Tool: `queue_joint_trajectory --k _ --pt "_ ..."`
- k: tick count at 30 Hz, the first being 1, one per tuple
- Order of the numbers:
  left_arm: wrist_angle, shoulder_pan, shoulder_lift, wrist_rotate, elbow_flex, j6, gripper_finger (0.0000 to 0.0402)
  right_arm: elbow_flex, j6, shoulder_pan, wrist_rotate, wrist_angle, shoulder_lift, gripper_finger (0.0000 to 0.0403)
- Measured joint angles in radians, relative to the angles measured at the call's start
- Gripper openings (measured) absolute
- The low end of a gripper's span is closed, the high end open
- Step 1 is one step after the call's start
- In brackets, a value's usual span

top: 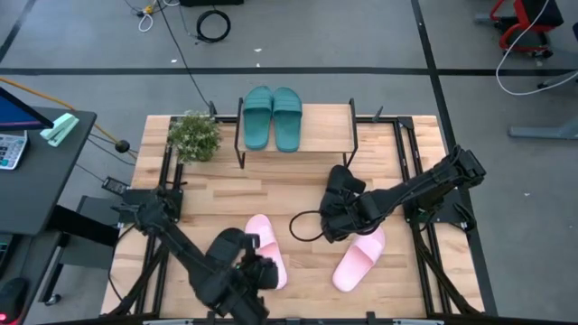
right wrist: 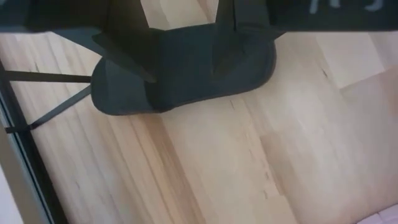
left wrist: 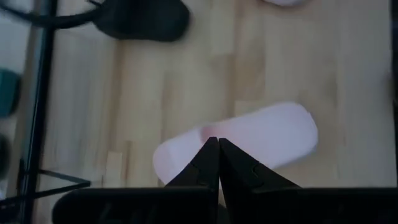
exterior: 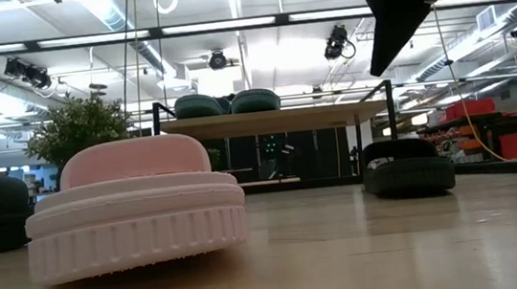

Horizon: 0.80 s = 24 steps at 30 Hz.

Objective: Pick and place slides into the shelf
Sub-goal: Put the bottom black slide on the shelf

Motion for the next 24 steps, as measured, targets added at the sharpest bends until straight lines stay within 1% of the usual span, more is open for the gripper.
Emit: queue_joint_trajectory --k 7,11,14,18,24 --pt "0.000 0.049 0.003 0.035 0.000 -0.093 0.0016 0.000 -0.041 0.030 0.000 -0.045 0.000 0.0158" --pt "0.001 0.078 -0.011 0.032 -0.001 -0.045 0.0016 0.000 -0.089 0.043 0.001 -0.076 0.000 0.0160" --pt "0.000 0.115 -0.042 0.005 0.000 0.005 0.0016 -0.001 -0.088 0.050 0.001 -0.106 -0.002 0.0160" --pt "0.000 0.178 -0.102 -0.002 -0.001 0.061 0.0016 -0.001 -0.087 0.064 0.003 -0.108 -0.015 0.0160" --pt "0.000 0.246 -0.275 -0.019 0.000 0.057 0.0015 -0.001 -0.087 0.084 0.022 -0.110 -0.065 0.0160"
